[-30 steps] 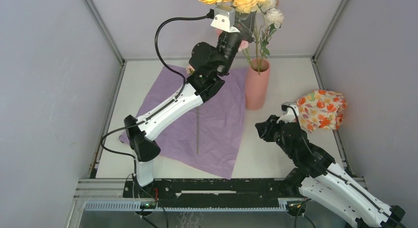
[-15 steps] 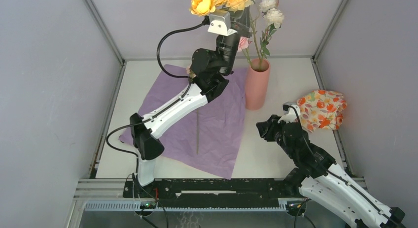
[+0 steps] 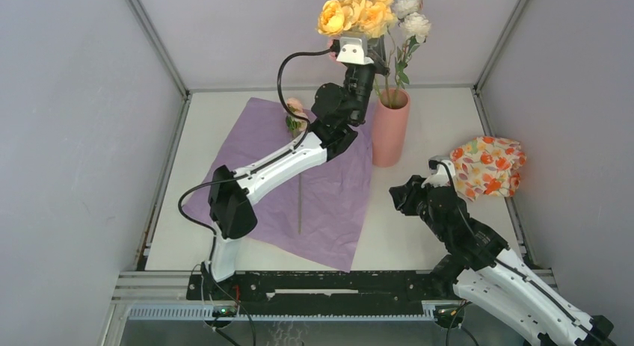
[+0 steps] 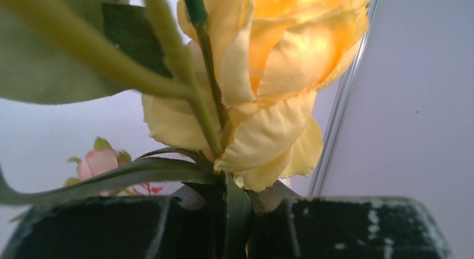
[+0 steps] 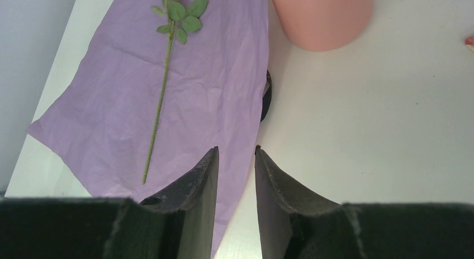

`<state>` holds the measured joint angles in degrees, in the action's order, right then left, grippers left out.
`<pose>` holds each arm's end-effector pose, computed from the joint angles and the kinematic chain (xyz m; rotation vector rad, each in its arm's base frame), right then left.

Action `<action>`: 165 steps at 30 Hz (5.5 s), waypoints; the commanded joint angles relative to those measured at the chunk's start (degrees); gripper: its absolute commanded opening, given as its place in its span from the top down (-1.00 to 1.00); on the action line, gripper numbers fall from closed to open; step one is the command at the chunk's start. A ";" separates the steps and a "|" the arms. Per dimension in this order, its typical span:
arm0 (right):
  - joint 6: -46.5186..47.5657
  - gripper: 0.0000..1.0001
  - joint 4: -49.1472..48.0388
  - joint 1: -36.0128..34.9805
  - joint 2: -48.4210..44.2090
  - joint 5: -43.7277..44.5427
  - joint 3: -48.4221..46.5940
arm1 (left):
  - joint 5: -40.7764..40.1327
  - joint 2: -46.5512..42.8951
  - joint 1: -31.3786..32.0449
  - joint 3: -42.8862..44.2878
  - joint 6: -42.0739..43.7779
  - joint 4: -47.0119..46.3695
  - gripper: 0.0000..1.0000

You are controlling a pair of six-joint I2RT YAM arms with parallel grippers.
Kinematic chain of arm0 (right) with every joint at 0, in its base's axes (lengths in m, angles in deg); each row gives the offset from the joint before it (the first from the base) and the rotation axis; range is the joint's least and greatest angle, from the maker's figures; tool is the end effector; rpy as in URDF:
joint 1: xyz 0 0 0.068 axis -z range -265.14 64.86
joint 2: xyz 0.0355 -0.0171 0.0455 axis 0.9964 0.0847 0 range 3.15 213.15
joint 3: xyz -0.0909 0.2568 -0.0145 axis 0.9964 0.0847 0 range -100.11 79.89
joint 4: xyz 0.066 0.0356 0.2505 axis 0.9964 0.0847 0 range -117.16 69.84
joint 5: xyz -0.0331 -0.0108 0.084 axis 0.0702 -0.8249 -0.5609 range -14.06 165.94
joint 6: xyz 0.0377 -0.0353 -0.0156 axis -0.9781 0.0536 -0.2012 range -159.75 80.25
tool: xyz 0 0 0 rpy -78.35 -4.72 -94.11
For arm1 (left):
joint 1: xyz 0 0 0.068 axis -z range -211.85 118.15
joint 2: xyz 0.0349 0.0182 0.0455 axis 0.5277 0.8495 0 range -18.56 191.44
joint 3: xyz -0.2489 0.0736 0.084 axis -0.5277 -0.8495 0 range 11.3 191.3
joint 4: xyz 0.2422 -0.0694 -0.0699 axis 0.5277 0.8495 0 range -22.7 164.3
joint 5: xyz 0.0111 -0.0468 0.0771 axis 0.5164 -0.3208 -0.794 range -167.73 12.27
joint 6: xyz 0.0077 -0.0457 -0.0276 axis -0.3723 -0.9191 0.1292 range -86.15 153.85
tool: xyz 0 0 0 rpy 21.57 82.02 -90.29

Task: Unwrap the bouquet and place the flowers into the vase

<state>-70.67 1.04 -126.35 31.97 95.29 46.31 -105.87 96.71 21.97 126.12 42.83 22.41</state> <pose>0.1031 0.0746 0.2781 0.0432 1.9878 0.4911 0.2812 -0.3561 0.4840 0.0091 0.9172 -0.5328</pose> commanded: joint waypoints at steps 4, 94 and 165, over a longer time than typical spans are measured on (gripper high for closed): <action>0.84 0.25 -1.53 0.55 -0.88 -0.22 0.52 | -3.58 2.02 -0.34 -1.04 -4.54 0.92 0.62; -3.56 0.31 6.26 -23.06 80.86 -13.63 -46.94 | -28.44 -84.04 -1.17 -61.26 -36.72 67.09 -0.70; -9.50 0.41 21.37 -25.20 92.61 -5.81 -64.39 | -27.20 -88.48 -1.35 -67.69 -38.02 68.80 -0.70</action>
<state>-79.15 21.76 -151.24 125.76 88.69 -15.15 -133.37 8.54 20.99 59.72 5.32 92.38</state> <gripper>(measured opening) 0.293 0.853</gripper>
